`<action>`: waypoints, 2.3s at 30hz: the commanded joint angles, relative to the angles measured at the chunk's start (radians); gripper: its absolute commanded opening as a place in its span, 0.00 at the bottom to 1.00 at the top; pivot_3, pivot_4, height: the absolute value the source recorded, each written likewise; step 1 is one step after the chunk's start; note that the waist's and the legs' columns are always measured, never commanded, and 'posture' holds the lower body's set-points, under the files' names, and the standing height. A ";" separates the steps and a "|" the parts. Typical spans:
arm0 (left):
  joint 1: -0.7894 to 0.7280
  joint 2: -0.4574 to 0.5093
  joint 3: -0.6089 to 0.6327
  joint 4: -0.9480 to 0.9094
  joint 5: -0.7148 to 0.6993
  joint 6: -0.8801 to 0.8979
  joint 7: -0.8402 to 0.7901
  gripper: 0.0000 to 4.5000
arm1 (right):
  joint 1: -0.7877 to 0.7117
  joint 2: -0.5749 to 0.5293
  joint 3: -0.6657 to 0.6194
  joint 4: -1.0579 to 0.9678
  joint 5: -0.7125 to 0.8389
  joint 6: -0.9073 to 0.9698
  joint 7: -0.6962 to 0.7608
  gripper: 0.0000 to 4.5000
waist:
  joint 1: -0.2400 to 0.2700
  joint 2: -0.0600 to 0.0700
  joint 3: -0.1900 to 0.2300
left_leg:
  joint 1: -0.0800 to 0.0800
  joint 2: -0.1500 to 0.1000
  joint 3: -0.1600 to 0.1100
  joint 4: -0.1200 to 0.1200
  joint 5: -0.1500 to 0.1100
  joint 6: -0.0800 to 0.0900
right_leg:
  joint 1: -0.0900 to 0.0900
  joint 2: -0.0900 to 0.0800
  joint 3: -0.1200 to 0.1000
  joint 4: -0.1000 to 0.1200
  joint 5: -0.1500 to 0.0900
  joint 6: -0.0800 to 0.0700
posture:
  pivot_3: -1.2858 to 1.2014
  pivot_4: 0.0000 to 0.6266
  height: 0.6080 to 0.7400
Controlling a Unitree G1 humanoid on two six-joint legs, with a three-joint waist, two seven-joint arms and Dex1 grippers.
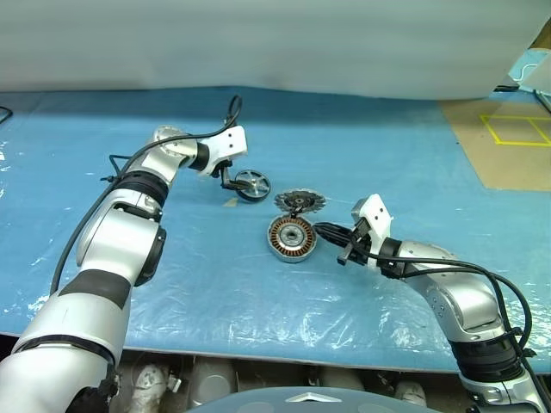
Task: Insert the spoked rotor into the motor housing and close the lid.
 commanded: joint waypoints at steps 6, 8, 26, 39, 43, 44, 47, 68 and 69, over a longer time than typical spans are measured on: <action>-0.006 -0.020 -0.017 0.008 0.062 -0.019 0.014 1.00 | 0.017 0.004 -0.021 -0.046 0.014 -0.023 -0.018 0.01 | 0.000 -0.001 0.000 | 0.000 0.000 0.000 0.000 0.000 0.000 | 0.000 0.000 0.000 0.000 0.000 0.000 | 0.52 0.24 1.00; 0.001 -0.024 -0.022 0.007 0.073 -0.027 0.017 1.00 | 0.032 -0.001 -0.036 -0.075 0.045 -0.014 -0.002 0.01 | 0.000 -0.001 0.000 | 0.000 0.000 0.000 0.000 0.000 0.000 | 0.000 0.000 0.000 0.000 0.000 0.000 | 0.52 0.24 1.00; 0.026 -0.048 -0.042 0.015 0.126 -0.029 0.045 1.00 | 0.042 -0.061 -0.083 -0.270 0.112 0.001 0.001 0.01 | 0.000 -0.001 0.001 | 0.000 0.000 -0.001 0.000 0.000 0.000 | 0.000 0.000 -0.001 0.000 0.000 0.000 | 0.52 0.24 1.00; 0.031 -0.031 -0.068 0.021 0.164 -0.060 0.037 0.92 | 0.034 -0.116 -0.098 -0.290 0.128 0.031 -0.027 0.00 | 0.003 -0.001 0.001 | 0.000 0.000 -0.001 0.000 0.000 0.000 | 0.001 0.000 0.000 0.000 0.000 0.001 | 0.52 0.24 1.00; 0.032 -0.031 -0.068 0.023 0.172 -0.065 0.048 0.64 | 0.034 -0.119 -0.090 -0.279 0.119 0.023 -0.026 0.00 | 0.003 -0.001 0.001 | 0.000 0.000 -0.001 0.000 0.000 0.000 | 0.001 0.000 0.000 0.000 0.000 0.001 | 0.52 0.24 1.00; 0.034 -0.029 -0.071 0.023 0.175 -0.073 0.041 0.64 | 0.034 -0.121 -0.089 -0.275 0.116 0.020 -0.024 0.00 | 0.003 -0.001 0.001 | 0.000 0.000 -0.001 0.000 0.000 0.000 | 0.001 0.000 0.000 0.000 0.000 0.001 | 0.52 0.24 1.00; 0.037 -0.026 -0.069 0.021 0.172 -0.082 0.014 0.48 | 0.033 -0.124 -0.088 -0.269 0.110 0.016 -0.022 0.00 | 0.003 -0.001 0.001 | 0.000 0.000 -0.001 0.000 0.000 0.000 | 0.001 0.000 0.000 0.000 0.000 0.001 | 0.52 0.24 1.00; 0.050 -0.012 -0.054 0.014 0.158 -0.133 -0.037 0.08 | 0.020 -0.119 -0.058 -0.255 0.079 0.013 -0.027 0.00 | 0.003 -0.001 0.001 | 0.002 0.000 -0.001 0.000 0.000 0.000 | 0.002 0.000 0.000 0.000 0.000 0.001 | 0.52 0.24 1.00; 0.052 -0.011 -0.053 0.011 0.154 -0.145 -0.051 0.08 | 0.018 -0.118 -0.056 -0.254 0.078 0.013 -0.027 0.00 | 0.003 -0.001 0.001 | 0.002 0.000 -0.001 0.000 0.000 0.000 | 0.002 0.000 0.000 -0.001 0.000 0.001 | 0.52 0.24 1.00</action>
